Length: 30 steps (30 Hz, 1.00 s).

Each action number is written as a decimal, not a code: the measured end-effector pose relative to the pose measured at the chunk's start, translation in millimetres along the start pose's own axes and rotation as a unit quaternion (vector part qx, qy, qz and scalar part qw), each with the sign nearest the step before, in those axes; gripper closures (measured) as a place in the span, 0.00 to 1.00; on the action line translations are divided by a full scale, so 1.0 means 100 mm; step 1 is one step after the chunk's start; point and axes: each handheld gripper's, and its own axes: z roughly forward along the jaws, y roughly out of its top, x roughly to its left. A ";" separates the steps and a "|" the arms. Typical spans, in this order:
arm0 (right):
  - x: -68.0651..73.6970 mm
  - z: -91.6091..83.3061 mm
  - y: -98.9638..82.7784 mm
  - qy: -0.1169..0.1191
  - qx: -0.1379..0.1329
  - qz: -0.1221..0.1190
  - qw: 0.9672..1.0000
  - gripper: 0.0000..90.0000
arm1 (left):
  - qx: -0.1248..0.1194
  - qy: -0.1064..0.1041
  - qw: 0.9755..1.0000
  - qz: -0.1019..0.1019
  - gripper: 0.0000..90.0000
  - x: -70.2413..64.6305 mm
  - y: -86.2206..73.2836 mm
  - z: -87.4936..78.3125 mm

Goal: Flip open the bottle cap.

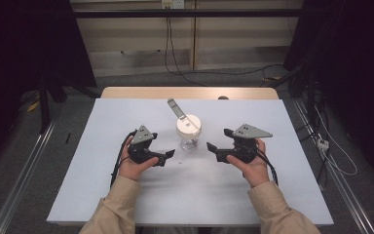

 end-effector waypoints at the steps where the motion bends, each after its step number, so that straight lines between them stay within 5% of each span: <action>1: -0.01 -0.02 -0.02 -0.001 0.000 -0.001 1.000 0.19 | 0.000 0.000 1.000 0.001 0.06 0.00 0.00 -0.02; 30: -0.05 -0.38 -0.42 -0.025 0.019 -0.002 1.000 0.17 | -0.002 0.022 1.000 -0.009 0.06 0.12 -0.24 -0.48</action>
